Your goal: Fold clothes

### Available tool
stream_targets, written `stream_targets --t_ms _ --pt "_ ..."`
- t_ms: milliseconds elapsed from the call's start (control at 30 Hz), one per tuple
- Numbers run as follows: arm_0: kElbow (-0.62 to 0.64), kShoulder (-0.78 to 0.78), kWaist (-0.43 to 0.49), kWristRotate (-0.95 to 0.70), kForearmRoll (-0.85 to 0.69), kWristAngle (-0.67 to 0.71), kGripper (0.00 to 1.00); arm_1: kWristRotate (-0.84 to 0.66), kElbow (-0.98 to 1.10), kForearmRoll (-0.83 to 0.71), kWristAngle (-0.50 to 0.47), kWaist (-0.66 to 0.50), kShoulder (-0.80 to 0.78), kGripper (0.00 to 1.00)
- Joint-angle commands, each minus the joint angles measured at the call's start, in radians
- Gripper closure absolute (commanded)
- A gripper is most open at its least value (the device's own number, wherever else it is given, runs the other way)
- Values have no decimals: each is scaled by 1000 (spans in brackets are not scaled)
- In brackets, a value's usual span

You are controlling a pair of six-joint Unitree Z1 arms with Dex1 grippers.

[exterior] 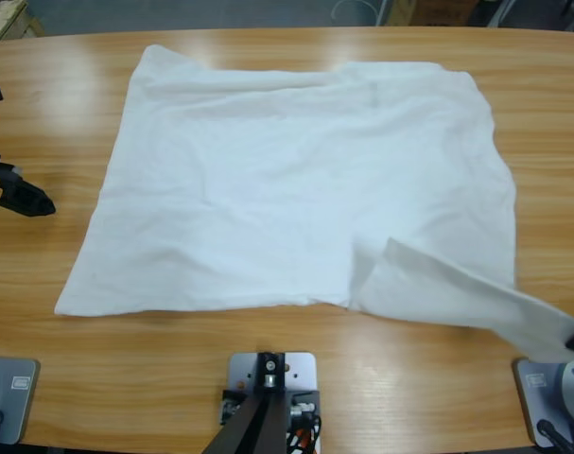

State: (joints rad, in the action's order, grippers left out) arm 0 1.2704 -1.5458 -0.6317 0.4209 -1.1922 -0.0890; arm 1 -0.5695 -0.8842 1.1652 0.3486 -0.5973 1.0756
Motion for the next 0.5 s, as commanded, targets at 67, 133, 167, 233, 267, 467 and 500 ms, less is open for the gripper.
stream_targets --t_ms 67,133,167,233,267,467,500 --pt "11 -27 -8 -17 11 8 105 -12 42 56 101 -13 -7 1000" --pt "13 -30 -8 -16 11 8 105 -16 53 49 92 -13 -19 957" --pt "15 -34 -8 -17 12 8 105 -22 52 43 81 -13 -23 677" --pt "23 -42 -8 -19 12 8 105 -32 50 30 58 -13 -23 322" --pt "25 -45 -8 -21 12 8 105 -42 52 20 49 -13 -25 248" --pt "21 -50 -8 -22 10 5 105 -45 64 -148 36 -13 119 179" --pt "21 -48 -8 -24 9 5 105 -44 50 -169 33 -13 151 179"
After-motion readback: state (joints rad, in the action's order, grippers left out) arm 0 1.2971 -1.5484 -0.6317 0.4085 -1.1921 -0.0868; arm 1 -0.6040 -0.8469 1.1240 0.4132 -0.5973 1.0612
